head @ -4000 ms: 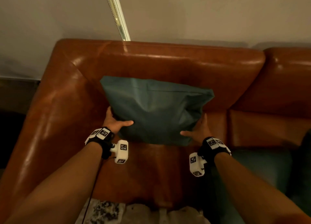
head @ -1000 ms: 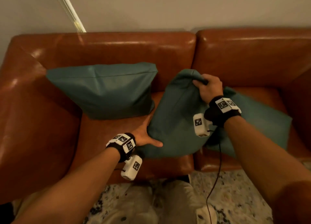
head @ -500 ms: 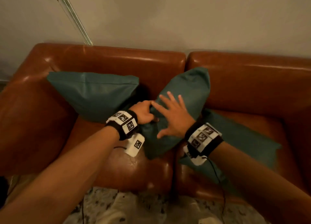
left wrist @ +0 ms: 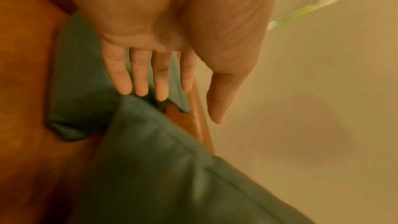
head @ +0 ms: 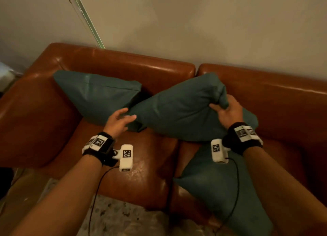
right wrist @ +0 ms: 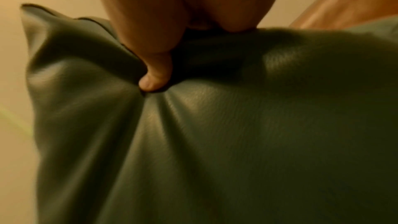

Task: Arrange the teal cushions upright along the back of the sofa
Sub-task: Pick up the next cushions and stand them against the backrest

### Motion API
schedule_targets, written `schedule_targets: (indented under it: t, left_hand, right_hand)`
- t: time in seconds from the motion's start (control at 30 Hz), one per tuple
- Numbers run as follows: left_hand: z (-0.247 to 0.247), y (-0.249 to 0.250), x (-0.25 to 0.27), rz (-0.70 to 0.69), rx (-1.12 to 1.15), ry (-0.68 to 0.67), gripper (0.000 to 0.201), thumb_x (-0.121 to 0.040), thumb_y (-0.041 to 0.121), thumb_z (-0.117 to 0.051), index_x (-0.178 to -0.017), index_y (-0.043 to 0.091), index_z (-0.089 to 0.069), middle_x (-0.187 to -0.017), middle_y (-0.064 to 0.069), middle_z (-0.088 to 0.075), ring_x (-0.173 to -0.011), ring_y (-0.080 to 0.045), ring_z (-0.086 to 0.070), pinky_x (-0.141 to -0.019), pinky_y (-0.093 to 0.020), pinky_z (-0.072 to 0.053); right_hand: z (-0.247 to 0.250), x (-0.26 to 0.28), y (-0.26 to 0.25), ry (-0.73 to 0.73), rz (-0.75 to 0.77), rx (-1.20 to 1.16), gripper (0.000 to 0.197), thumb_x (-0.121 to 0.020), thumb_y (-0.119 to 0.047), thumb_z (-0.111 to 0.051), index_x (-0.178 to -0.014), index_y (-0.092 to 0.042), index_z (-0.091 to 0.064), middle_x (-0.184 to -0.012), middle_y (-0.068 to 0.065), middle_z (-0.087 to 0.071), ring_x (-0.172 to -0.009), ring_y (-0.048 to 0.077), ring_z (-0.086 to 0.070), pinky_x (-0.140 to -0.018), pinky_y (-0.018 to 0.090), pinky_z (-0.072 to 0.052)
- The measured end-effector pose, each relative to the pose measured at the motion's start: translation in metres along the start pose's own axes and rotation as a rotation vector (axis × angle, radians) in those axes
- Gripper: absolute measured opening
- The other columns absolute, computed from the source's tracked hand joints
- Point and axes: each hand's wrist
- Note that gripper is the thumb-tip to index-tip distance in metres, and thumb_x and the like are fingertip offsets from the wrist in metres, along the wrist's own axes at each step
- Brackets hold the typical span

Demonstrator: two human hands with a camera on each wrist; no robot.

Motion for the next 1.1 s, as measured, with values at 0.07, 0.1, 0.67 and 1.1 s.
schedule_targets:
  t: [0.07, 0.1, 0.67, 1.1]
  left_hand:
    - [-0.011, -0.019, -0.007, 0.118, 0.023, -0.037, 0.066, -0.082, 0.012, -0.071, -0.141, 0.021, -0.042, -0.131, -0.011, -0.057, -0.115, -0.023, -0.055, -0.090, -0.037, -0.041]
    - [-0.018, -0.027, -0.012, 0.153, 0.017, -0.061, 0.077, -0.080, 0.013, -0.074, -0.145, 0.022, -0.035, -0.136, -0.010, -0.053, -0.121, -0.024, -0.054, -0.093, -0.039, -0.041]
    - [-0.054, -0.002, -0.093, 0.002, 0.134, -0.070, 0.068, -0.059, 0.027, -0.087, -0.120, 0.030, -0.057, -0.118, 0.001, -0.070, -0.108, -0.021, -0.065, -0.100, -0.053, -0.048]
    - [-0.088, -0.032, -0.144, 0.126, -0.076, -0.209, 0.124, -0.066, 0.008, -0.084, -0.149, 0.051, -0.003, -0.156, 0.008, -0.031, -0.139, -0.029, -0.036, -0.102, -0.066, -0.038]
  right_hand:
    - [0.018, -0.005, 0.003, 0.004, 0.018, -0.062, 0.030, -0.081, -0.014, -0.073, -0.106, 0.001, -0.066, -0.104, 0.015, -0.069, -0.094, 0.019, -0.061, -0.086, 0.035, -0.048]
    - [0.025, -0.005, 0.006, 0.012, -0.001, -0.112, 0.025, -0.082, -0.013, -0.072, -0.103, -0.001, -0.068, -0.099, 0.011, -0.069, -0.088, 0.015, -0.062, -0.085, 0.040, -0.051]
    - [-0.006, 0.005, 0.071, -0.033, -0.413, -0.717, 0.105, -0.051, -0.052, -0.086, -0.143, -0.031, -0.038, -0.147, 0.001, -0.046, -0.131, 0.024, -0.047, -0.105, 0.047, -0.042]
    - [-0.088, -0.012, 0.114, -0.115, -0.630, -0.091, 0.120, -0.063, -0.035, -0.086, -0.153, -0.026, -0.007, -0.159, 0.011, -0.018, -0.143, 0.035, -0.025, -0.114, 0.050, -0.028]
Point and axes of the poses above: each hand's wrist, its own x-axis away from the middle knuckle, its own z-axis out of the back of the hand, y = z × x
